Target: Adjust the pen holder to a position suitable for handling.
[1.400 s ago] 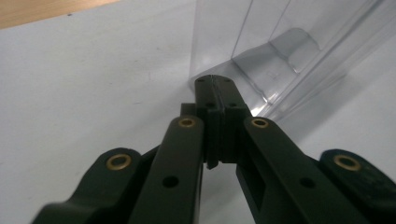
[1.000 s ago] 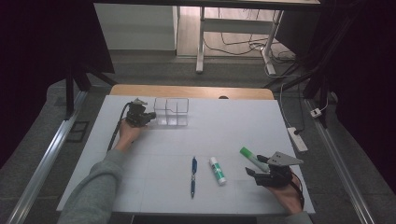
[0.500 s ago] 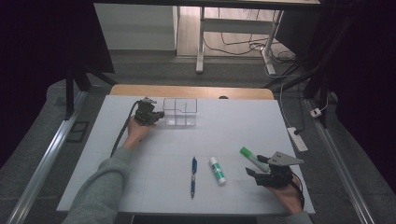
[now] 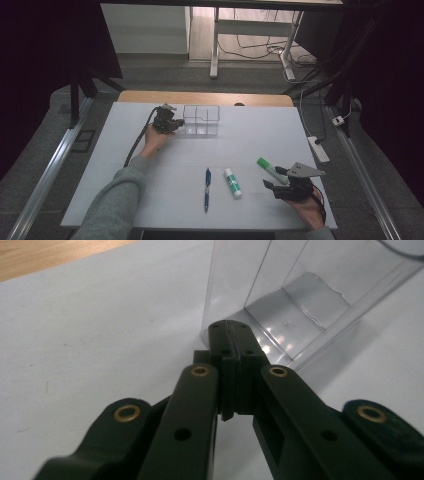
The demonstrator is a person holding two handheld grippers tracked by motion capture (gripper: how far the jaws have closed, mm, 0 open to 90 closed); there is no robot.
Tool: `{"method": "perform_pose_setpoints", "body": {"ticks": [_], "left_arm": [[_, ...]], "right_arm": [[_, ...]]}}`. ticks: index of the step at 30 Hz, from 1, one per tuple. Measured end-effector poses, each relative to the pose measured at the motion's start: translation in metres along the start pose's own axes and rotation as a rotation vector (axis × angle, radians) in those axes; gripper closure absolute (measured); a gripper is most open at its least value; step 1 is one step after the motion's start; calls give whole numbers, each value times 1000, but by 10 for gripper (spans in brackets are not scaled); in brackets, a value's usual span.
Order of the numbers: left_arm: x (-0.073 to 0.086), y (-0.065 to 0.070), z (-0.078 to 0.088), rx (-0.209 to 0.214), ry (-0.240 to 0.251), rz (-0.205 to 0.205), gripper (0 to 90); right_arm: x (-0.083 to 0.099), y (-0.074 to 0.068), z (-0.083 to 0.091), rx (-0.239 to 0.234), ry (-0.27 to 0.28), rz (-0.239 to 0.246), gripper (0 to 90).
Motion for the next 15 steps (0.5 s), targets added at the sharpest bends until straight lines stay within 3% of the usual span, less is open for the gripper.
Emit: {"method": "perform_pose_setpoints", "body": {"ticks": [15], "left_arm": [[-7,17,-11,26,6,1,883]], "right_arm": [[1,0,0,-3,-4,-1,297]]}}
Point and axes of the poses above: each handheld gripper's, and its own axes: z roughly backward along the jaws, x roughly out of its underside, y roughly to its right, the point moved 9 cm from there along -z, roughly forward along the jaws, and after that the axes turned 1 degree about z, right-handed, at the moved point
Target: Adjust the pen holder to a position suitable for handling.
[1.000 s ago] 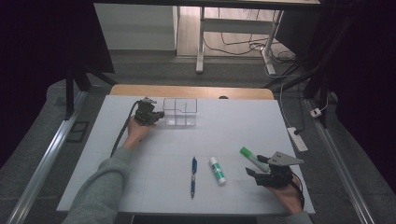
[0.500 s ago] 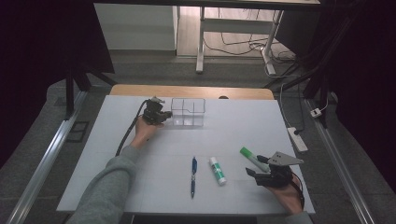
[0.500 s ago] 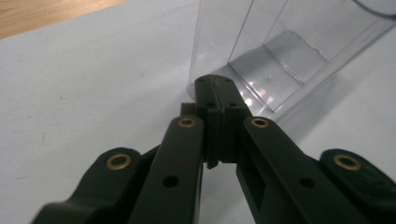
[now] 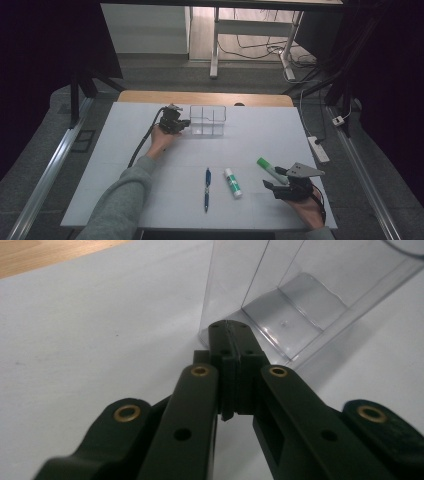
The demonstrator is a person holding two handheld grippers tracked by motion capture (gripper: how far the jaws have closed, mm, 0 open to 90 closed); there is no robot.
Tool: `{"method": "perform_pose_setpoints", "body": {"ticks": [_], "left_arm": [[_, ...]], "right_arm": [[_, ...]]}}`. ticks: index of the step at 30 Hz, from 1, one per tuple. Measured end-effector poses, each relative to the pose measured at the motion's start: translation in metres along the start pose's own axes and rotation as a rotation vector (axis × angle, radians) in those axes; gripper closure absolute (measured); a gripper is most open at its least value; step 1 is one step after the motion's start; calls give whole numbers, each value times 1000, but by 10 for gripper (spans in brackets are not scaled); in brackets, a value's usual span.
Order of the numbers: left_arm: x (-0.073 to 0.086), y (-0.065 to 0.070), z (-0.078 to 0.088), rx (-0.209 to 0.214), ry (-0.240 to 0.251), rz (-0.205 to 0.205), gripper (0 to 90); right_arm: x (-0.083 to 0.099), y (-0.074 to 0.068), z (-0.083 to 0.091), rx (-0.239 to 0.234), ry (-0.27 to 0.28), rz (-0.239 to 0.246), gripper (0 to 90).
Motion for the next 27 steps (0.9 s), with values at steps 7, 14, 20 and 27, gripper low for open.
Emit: {"method": "perform_pose_setpoints", "body": {"ticks": [7,14,20,27], "left_arm": [[-4,7,-5,5,-4,-6,883],[-10,13,-10,8,-4,-11,883],[-13,16,-14,22,-1,1,883],[-16,19,-17,24,-5,-1,883]], "right_arm": [[0,0,0,2,-7,3,297],[0,0,0,-1,1,-1,297],[0,0,0,-1,-2,1,296],[0,0,0,-2,-2,1,296]]}}
Point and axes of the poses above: each handheld gripper's, and its own axes: z roughly backward along the jaws, x roughly out of its underside, y roughly to its right, the point moved 9 cm from there along -z, roughly forward along the jaws, and after that the axes turned 1 degree about z, right-handed, at the moved point
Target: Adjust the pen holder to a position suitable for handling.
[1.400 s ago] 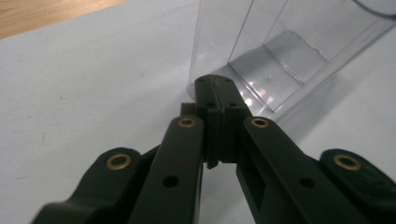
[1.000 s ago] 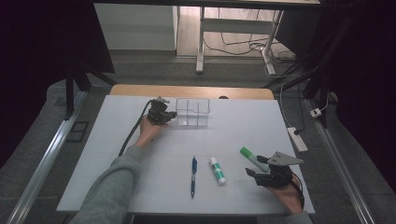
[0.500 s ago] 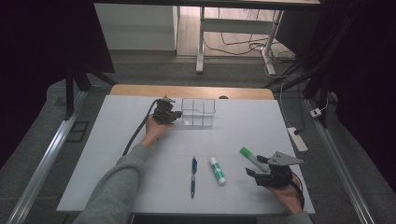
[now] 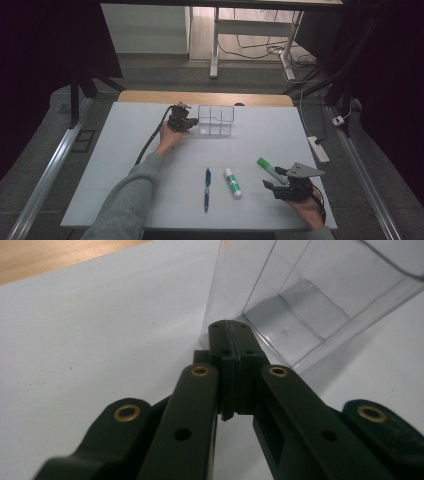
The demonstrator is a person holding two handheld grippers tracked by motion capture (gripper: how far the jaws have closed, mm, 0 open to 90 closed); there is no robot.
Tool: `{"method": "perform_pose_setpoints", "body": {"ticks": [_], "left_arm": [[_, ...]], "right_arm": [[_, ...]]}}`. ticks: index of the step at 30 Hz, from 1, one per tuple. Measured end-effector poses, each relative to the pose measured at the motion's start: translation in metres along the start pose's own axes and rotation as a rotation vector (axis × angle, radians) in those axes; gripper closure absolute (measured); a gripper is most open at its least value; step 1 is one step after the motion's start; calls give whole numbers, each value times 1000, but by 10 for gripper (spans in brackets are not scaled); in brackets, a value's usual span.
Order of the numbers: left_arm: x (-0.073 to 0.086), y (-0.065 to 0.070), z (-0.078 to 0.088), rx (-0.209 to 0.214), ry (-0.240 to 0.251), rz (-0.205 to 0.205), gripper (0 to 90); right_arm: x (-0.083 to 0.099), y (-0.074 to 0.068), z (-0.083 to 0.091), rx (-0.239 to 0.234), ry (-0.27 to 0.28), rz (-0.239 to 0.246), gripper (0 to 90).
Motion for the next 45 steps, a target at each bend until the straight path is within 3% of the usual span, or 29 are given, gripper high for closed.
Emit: {"method": "perform_pose_setpoints", "body": {"ticks": [7,15,25,32,40,42,45], "left_arm": [[-1,0,3,-10,1,-24,884],[6,-4,27,-34,7,-50,884],[28,7,64,13,38,-62,882],[52,16,95,69,51,-79,708],[72,23,129,67,89,-55,507],[79,24,135,78,83,-53,479],[87,24,142,60,62,-61,434]], "right_arm": [[0,1,2,7,-2,-1,296],[1,1,2,8,-5,0,297],[2,1,1,6,-7,2,297],[0,-1,2,10,2,7,297],[-2,-2,1,8,10,10,296],[-2,-2,1,9,10,10,295],[-2,-2,0,13,7,13,295]]}}
Point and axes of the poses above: each handheld gripper's, and its own axes: z roughly backward along the jaws, x roughly out of its underside, y roughly to its right, the point moved 9 cm from there along -z, roughly forward along the jaws, and after that the axes turned 1 degree about z, right-handed, at the moved point
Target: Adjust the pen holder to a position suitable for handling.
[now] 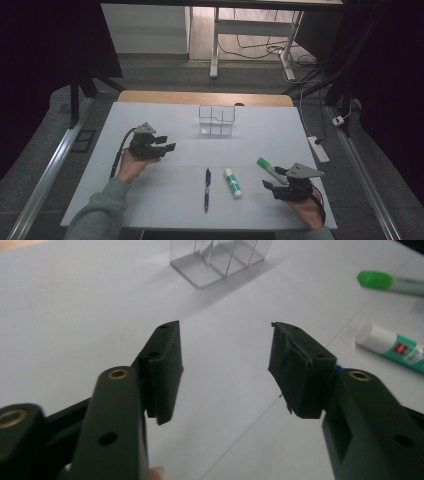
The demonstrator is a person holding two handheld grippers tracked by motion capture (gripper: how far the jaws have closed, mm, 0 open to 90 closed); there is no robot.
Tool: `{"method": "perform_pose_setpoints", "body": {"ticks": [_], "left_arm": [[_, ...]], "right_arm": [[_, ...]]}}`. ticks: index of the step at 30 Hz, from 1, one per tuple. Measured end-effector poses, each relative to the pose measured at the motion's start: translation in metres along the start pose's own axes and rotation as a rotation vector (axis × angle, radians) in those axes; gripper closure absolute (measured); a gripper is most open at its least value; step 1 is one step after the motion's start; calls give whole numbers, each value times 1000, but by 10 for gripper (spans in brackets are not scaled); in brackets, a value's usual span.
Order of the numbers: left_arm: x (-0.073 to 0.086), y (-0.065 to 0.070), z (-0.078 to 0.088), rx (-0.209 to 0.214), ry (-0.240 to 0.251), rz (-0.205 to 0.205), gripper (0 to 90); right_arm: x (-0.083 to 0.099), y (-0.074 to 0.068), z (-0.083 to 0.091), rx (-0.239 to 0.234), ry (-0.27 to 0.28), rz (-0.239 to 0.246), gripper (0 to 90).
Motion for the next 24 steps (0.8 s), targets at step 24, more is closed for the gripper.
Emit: {"method": "perform_pose_setpoints", "body": {"ticks": [24], "left_arm": [[82,28,61,-75,22,-13,355]], "right_arm": [[0,0,-2,-1,-3,-21,293]]}}
Point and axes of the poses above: each handheld gripper's, and its own axes: z roughly backward along the jaws, x roughly out of its underside, y roughly to its right, the point moved 9 cm from there along -z, roughly forward along the jaws, and after that the axes turned 1 degree about z, right-handed, at the moved point
